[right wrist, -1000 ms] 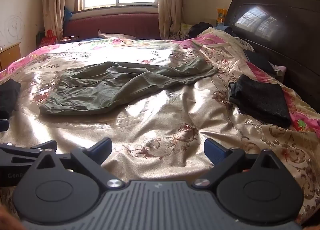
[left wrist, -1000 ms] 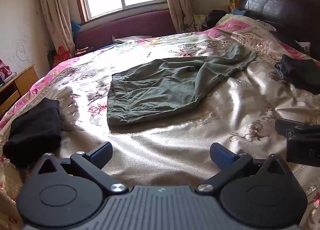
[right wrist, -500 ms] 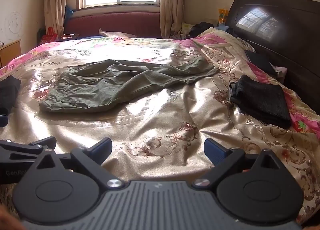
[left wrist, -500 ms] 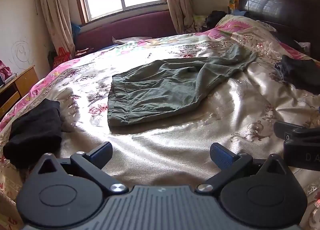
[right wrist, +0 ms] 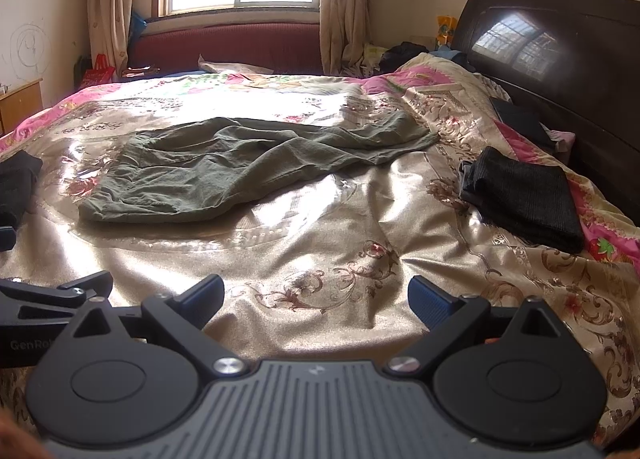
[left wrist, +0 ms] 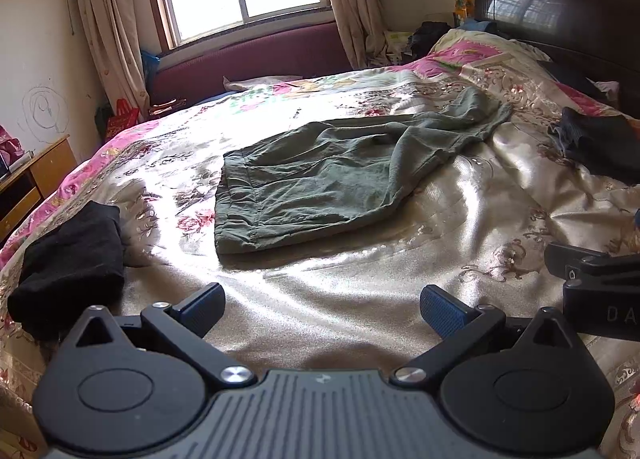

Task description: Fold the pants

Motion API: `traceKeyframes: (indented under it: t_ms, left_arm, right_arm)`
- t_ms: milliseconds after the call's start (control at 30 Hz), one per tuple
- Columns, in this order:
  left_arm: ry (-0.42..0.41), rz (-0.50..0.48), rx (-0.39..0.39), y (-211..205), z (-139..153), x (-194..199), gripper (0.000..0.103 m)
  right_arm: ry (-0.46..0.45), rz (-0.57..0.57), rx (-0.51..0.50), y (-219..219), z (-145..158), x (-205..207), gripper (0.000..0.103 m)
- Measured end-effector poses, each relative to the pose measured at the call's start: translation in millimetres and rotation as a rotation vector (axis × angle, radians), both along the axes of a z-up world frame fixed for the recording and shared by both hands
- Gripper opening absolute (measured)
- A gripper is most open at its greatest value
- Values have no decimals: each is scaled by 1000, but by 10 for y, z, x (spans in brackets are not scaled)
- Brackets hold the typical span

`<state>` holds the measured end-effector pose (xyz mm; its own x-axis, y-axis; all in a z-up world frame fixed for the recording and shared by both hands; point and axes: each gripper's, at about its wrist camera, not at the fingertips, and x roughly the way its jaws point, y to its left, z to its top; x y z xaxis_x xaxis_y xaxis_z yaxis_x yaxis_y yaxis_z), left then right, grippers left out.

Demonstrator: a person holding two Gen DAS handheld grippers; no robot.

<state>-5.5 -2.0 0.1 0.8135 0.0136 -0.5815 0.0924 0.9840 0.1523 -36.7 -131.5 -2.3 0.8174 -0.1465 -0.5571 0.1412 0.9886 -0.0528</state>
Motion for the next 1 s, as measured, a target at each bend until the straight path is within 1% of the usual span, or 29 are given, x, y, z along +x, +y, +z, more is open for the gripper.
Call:
traceKeyframes:
  t_ms: [1000]
  left_arm:
    - [-5,-3,10,-16,0,-4,103]
  right_arm:
    - [0,0,8,-14,-30,1,98]
